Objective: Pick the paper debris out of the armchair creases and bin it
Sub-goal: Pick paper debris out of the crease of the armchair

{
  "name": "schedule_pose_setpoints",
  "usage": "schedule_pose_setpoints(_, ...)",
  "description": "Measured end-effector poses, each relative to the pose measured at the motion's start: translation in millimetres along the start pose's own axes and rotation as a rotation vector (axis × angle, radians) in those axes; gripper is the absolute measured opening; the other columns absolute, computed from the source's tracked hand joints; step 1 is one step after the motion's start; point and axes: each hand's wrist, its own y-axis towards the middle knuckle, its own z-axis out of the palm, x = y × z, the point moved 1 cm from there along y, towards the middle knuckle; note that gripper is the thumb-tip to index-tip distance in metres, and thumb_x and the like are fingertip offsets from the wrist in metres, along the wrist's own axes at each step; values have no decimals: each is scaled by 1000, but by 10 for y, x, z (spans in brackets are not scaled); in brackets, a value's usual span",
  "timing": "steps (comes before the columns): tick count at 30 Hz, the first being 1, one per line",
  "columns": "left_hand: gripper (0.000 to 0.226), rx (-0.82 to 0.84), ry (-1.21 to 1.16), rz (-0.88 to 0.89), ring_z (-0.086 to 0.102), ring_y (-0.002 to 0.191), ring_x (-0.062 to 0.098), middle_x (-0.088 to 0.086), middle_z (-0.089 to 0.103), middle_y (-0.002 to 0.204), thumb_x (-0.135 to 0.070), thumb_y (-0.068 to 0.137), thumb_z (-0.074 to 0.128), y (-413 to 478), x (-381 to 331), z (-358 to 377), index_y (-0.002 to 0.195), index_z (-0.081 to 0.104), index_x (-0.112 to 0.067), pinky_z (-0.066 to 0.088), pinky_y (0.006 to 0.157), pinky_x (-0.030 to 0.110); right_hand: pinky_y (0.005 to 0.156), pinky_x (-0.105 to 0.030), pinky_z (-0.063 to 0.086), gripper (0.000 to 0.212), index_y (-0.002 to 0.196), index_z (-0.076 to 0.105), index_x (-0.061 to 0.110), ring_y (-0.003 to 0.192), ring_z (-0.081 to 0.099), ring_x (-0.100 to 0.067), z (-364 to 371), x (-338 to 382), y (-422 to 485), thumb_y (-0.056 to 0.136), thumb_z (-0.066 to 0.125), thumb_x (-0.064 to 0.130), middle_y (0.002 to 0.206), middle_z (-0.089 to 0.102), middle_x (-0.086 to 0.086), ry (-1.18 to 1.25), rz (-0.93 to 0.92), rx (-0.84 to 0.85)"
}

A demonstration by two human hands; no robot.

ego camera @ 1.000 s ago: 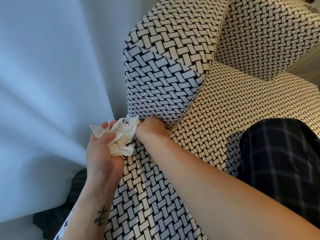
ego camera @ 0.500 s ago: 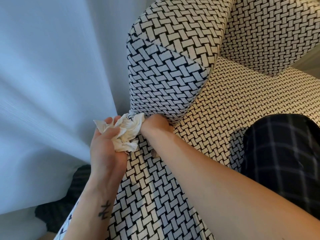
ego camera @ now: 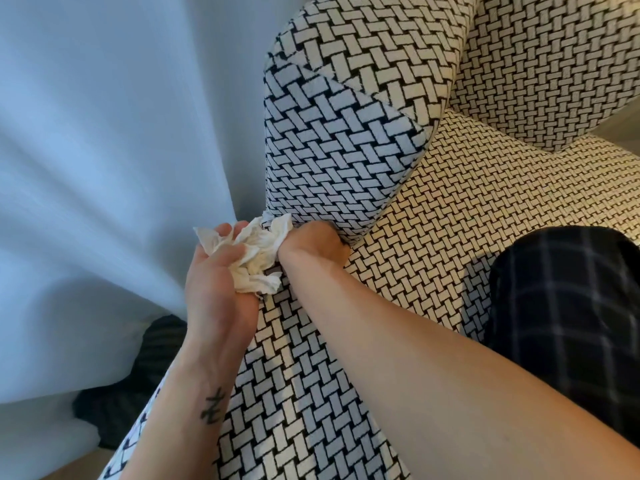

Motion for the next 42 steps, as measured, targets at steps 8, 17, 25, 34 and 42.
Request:
schedule_pose_setpoints(8, 32, 14, 1, 14, 75, 100, 22, 8, 69, 116, 11, 95, 41, -59, -70, 7, 114, 55, -11, 55, 96, 48, 98, -38, 50, 18, 99, 65, 10, 105, 61, -28, -69, -25, -30, 102, 55, 25, 104, 68, -5, 196, 42, 8)
schedule_pose_setpoints(17, 35, -7, -27, 6, 73, 105, 25, 11, 67, 124, 12, 96, 38, -16, -82, -13, 118, 54, -10, 53, 100, 52, 87, -41, 57, 17, 91, 76, 16, 91, 67, -27, -11, -86, -70, 97, 65, 28, 91, 75, -2, 324, 17, -33)
schedule_pose_setpoints(25, 39, -34, 326, 243, 70, 107, 23, 4, 69, 114, 13, 90, 40, -65, -78, 8, 101, 61, -19, 57, 95, 40, 41, -16, 29, 39, 58, 63, 18, 43, 41, -9, -97, -246, -60, 93, 71, 30, 49, 51, 10, 446, -73, 32)
schedule_pose_setpoints(34, 39, -32, 270, 178, 70, 107, 25, 6, 68, 114, 15, 92, 39, -46, -93, -3, 106, 59, -16, 57, 96, 43, 55, -27, 39, 36, 64, 70, 8, 48, 42, -15, -90, -325, -76, 93, 71, 28, 51, 54, 3, 502, -155, -36)
schedule_pose_setpoints(42, 38, -30, 235, 170, 72, 98, 20, 5, 68, 110, 16, 92, 38, -51, -64, 17, 107, 59, -13, 59, 91, 37, 58, -29, 46, 43, 90, 63, 12, 62, 56, -15, -173, -164, 6, 102, 49, 51, 72, 59, 2, -76, -277, 72)
